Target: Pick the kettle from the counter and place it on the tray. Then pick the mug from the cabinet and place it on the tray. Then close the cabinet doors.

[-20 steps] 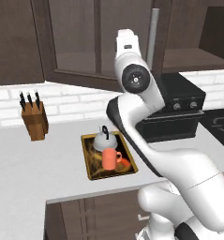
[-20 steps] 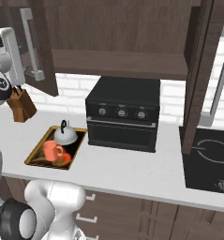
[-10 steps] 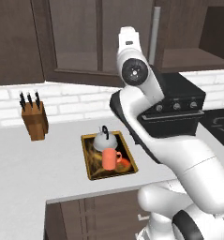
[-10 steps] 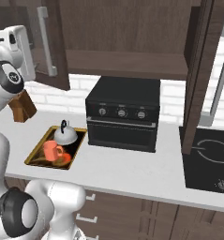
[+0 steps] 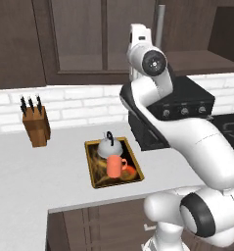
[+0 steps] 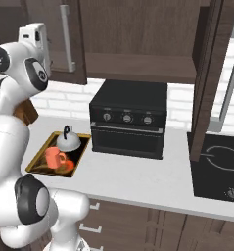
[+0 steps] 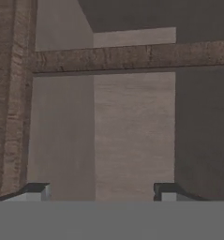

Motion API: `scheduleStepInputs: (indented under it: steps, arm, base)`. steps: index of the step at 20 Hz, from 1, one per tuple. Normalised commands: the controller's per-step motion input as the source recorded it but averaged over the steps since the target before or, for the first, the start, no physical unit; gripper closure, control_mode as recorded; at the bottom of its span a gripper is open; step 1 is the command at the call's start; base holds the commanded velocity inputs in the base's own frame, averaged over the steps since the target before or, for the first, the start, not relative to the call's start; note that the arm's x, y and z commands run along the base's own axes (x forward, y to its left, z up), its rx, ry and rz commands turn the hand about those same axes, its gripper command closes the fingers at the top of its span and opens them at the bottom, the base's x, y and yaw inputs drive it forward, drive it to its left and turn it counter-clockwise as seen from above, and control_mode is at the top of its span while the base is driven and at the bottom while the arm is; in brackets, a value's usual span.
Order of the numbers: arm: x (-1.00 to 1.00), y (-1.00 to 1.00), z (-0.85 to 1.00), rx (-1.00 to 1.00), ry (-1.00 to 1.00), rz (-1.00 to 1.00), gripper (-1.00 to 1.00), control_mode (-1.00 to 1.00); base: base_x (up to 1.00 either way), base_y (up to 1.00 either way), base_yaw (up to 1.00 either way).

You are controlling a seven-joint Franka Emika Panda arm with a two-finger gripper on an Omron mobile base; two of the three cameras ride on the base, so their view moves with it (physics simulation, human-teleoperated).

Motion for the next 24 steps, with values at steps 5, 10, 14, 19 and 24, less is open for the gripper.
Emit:
scheduleStepInputs:
  steps: [5,10,14,19,24]
  arm:
    - [0.65,-0.09,-0.06,0.02,0.00,0.13,-1.00,-1.00]
    - [0.56,-0.02,-0.09,0.01,0.00,0.12,-1.00,-1.00]
    - [0.30,0.00,-0.16,0.00,0.00,0.14,-1.00,-1.00]
    - [-0.27,-0.01,-0.10,0.00,0.03,0.13,-1.00,-1.00]
    - [-0.78,-0.05,0.18,0.00,0.00,0.05,-1.00,-1.00]
  base:
    - [0.00,0.00,0.00]
    - [0.00,0.00,0.00]
    - [0.00,0.00,0.00]
    - [0.00,0.00,0.00]
    - [0.00,0.00,0.00]
